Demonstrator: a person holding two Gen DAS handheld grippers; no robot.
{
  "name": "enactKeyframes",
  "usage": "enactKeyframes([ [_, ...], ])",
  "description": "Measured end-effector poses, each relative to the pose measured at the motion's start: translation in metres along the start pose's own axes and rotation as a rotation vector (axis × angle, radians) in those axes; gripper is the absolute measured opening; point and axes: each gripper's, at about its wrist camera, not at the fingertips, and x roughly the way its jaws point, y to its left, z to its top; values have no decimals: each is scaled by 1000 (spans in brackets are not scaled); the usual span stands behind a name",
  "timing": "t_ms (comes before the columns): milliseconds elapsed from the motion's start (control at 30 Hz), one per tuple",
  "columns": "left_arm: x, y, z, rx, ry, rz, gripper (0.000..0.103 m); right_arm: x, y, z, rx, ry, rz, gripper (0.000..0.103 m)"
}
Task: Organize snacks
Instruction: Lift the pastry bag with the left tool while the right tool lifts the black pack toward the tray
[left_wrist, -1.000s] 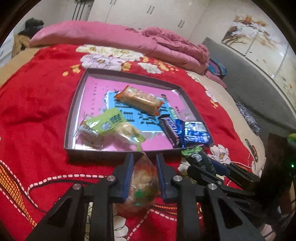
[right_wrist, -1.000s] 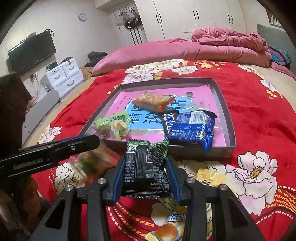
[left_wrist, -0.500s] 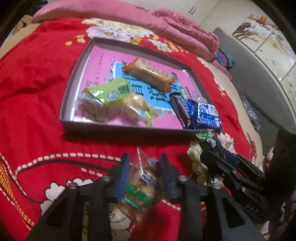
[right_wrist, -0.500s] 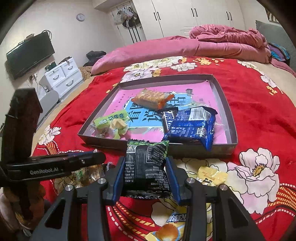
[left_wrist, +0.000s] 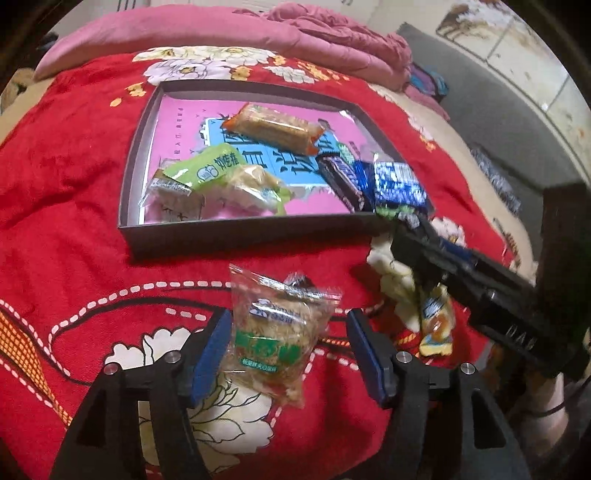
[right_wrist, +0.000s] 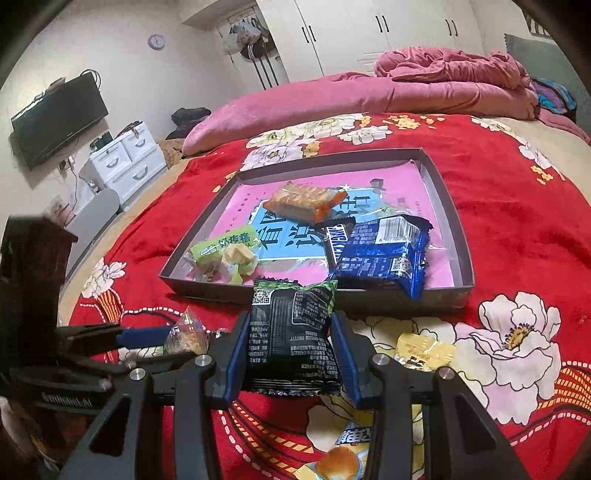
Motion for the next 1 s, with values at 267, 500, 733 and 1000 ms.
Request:
enactKeyframes([
  [267,8,4,-4,4,44,29,64,-2,1,2,1,-15,-2,43],
  [500,5,12,-4,-19,39,18,45,-3,5,4,-1,-30,12,43],
  [733,-26,18,2,-52,-114,-7,44,-3,5,7,4,-50,21,43],
  [1000,-41,23,14,-85,-233,21,44,-3,4,13,16,-75,22,43],
])
